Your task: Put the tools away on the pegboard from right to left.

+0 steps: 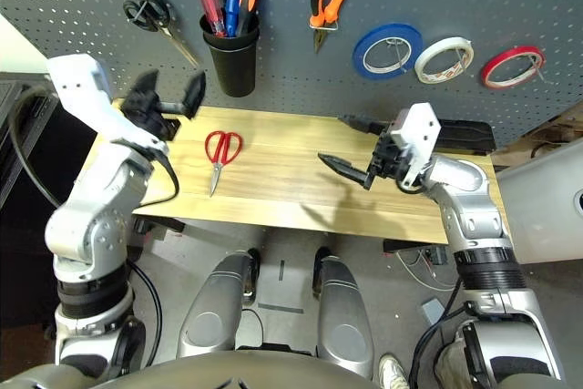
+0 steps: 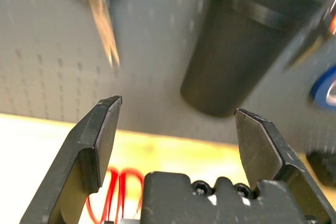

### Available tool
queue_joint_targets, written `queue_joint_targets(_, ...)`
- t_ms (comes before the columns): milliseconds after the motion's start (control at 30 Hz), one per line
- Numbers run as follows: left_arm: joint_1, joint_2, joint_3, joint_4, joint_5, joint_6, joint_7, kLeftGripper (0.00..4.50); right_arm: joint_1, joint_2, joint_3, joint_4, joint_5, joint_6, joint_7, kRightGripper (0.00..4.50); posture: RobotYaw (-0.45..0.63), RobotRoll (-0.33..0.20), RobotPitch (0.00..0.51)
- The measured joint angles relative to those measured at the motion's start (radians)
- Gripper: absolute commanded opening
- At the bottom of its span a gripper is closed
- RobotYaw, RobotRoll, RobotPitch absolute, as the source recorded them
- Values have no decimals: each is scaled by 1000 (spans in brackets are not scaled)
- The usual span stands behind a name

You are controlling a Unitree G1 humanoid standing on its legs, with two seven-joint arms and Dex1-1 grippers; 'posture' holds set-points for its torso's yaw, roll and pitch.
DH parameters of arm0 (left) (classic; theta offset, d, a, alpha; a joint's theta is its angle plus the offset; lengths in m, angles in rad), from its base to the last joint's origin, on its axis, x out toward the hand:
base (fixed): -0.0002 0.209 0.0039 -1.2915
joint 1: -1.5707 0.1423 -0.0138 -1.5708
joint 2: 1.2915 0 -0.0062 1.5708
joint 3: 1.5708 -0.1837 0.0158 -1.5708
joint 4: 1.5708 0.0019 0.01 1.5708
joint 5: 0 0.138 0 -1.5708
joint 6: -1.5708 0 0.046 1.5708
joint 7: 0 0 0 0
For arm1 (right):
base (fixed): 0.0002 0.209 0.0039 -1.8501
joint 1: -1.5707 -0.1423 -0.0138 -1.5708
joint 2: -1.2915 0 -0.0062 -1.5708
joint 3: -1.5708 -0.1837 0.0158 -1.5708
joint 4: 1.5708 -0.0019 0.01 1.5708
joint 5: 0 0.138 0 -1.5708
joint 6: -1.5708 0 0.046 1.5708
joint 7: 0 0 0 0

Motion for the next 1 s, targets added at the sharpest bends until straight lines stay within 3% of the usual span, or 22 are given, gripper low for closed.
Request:
queue_joint_targets(433, 8, 17, -7, 572, 153, -233, -10, 4460, -11, 96, 114, 23, -161, -11, -150, 4500, 209, 0, 312)
queue_joint_targets(700, -153, 21, 2, 964, 179, -418, -54, 4460, -44, 166, 199, 54, -245, 79, -216, 4500, 201, 0, 305)
queue_joint_targets(1000, -344, 37, 90, 1324, 177, -588, -59, 4460, -31, 150, 200, 15, -254, 110, -225, 4500, 182, 0, 285)
